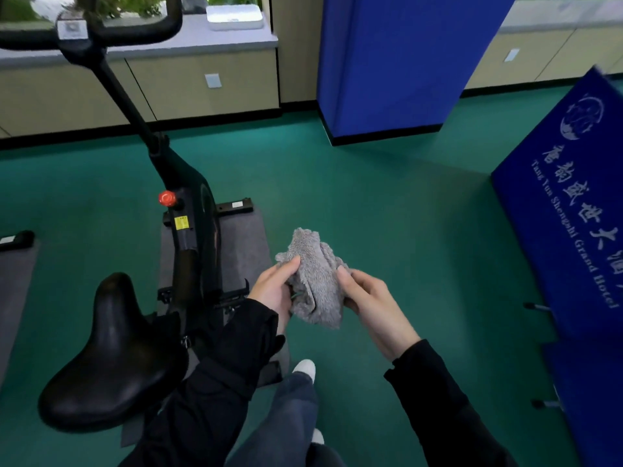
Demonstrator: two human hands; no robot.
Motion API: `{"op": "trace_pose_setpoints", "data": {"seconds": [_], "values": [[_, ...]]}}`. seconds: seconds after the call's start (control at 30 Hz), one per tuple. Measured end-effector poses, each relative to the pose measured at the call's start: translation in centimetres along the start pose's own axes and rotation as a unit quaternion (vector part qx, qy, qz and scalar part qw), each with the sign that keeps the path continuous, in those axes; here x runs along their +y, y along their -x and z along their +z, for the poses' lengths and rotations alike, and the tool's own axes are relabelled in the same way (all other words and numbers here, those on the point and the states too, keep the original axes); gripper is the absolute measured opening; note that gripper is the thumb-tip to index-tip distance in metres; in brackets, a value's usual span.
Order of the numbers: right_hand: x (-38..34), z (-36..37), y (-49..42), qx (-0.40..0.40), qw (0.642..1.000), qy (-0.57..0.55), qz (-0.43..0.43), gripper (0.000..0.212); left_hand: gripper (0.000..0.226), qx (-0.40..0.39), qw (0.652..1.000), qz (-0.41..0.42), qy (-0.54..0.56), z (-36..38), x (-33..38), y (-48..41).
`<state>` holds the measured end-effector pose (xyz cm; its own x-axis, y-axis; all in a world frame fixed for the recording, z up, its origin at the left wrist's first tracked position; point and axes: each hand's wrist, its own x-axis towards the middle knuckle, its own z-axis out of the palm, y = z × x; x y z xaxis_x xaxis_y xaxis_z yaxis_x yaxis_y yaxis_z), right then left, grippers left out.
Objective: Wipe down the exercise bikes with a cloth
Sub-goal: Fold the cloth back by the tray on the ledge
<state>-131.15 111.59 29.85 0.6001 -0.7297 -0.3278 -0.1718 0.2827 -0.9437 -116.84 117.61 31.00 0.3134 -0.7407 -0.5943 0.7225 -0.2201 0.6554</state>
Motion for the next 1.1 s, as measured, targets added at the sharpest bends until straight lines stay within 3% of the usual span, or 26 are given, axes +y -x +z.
{"op": "trace_pose_setpoints", "data": {"seconds": [0.1,0.23,0.37,0.5,0.6,0.73,0.83,0.97,1.1], "values": [[-1.6,0.1,-4.2,0.009,1.000,-0.015,-0.008,0.052,0.039,-0.016,1.000,-0.003,-0.004,0.3,2.7,-3.1],[-3.9,0.3,-8.8,0.064,0.996,-0.040,-0.047,0.027,0.037,-0.021,0.999,0.019,-0.016,0.7,6.1,-6.6],[-6.1,0.0,-12.4,0.076,0.991,-0.036,-0.106,0.023,0.028,-0.031,0.998,0.040,-0.032,1.4,8.7,-9.7],[-8.0,-1.1,-15.1,0.055,0.984,-0.055,-0.158,0.012,0.046,-0.047,0.997,0.047,-0.025,2.7,10.4,-11.5],[-9.0,-2.8,-17.6,0.029,0.986,-0.063,-0.154,0.006,0.052,-0.043,0.997,0.050,-0.027,3.7,11.4,-13.3],[-10.1,-4.6,-21.7,0.055,0.991,-0.003,-0.119,0.012,0.050,0.002,0.994,0.084,-0.072,5.8,12.1,-16.0],[-11.2,-7.0,-25.1,0.011,0.996,0.033,-0.087,0.012,0.050,0.002,0.984,0.130,-0.119,8.4,12.8,-18.3],[-14.4,-12.4,-30.3,-0.070,0.991,0.092,-0.072,0.027,0.008,0.002,0.966,0.181,-0.186,12.4,13.8,-22.9],[-17.9,-16.3,-35.1,-0.127,0.965,0.192,-0.125,0.015,0.015,-0.004,0.939,0.221,-0.264,16.7,15.2,-26.4]]}}
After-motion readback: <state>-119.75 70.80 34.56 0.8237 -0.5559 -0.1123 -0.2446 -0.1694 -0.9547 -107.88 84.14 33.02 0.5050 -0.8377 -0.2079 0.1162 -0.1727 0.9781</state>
